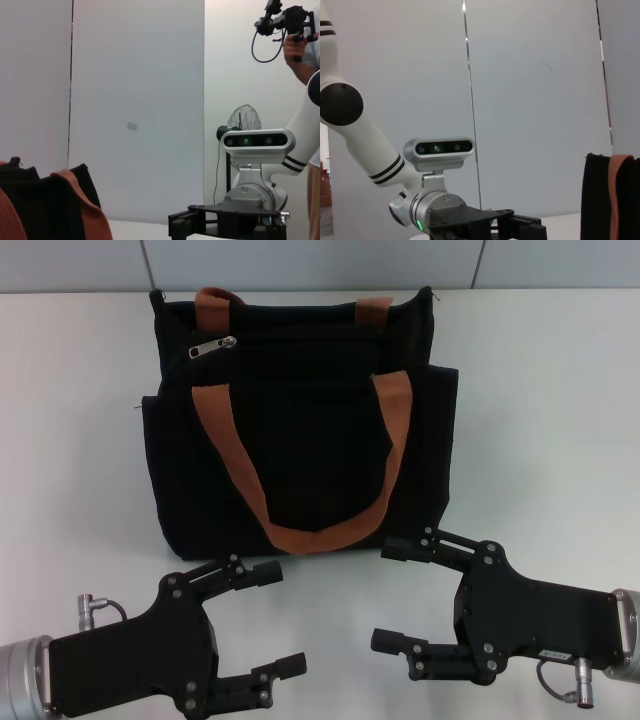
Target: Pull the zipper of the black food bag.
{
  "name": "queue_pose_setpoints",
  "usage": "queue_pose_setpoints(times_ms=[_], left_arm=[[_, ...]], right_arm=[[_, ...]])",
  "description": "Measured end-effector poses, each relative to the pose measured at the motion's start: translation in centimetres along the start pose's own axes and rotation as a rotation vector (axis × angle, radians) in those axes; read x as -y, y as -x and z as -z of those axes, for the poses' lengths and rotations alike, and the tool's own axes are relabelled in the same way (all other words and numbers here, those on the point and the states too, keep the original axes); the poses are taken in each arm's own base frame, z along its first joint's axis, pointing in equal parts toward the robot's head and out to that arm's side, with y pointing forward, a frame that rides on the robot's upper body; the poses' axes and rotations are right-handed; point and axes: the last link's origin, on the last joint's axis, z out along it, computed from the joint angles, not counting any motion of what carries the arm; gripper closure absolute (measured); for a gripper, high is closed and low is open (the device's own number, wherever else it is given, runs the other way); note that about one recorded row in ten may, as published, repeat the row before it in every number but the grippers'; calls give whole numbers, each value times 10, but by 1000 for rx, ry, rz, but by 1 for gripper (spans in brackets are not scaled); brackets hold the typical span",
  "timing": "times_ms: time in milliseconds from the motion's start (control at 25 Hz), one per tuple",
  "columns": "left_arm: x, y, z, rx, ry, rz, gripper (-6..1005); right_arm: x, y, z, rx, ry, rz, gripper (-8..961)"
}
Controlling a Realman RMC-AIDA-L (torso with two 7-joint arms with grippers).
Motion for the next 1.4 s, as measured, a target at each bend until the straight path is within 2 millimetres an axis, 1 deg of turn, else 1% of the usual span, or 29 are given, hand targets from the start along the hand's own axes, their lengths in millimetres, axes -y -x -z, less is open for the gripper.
queue_pose_setpoints(times_ms=[360,520,640,680,720,960,1000,1040,1120,1240,1400], left_arm=[[0,0,0,-3,-3,0,219],[6,-5,5,-42,-74,-14,229],[16,-10,13,-85,-187,-34,237],[24,-14,22,-108,-277,-38,239],[24,-14,22,-108,-277,-38,242],[49,-24,59,-170,-542,5,257],[49,-24,59,-170,-542,5,259],[58,-24,72,-166,-626,10,262],[67,-24,78,-153,-681,18,267],[84,-23,78,-107,-722,40,274],[103,-24,60,-26,-656,34,284]], right_arm=[[0,0,0,-1,-1,-1,133],[0,-1,0,-6,-5,-1,133],[1,-2,-1,-8,-6,-2,133],[0,-2,-1,-8,-6,-3,133],[0,-2,-1,-7,-7,-5,133],[-1,-6,-1,-9,-32,-25,134],[-1,-6,-2,-9,-35,-26,134],[-1,-6,-2,-10,-37,-27,134],[0,-6,-2,-12,-42,-27,134],[1,-7,-3,-14,-51,-29,134],[3,-6,-5,-13,-56,-25,134]])
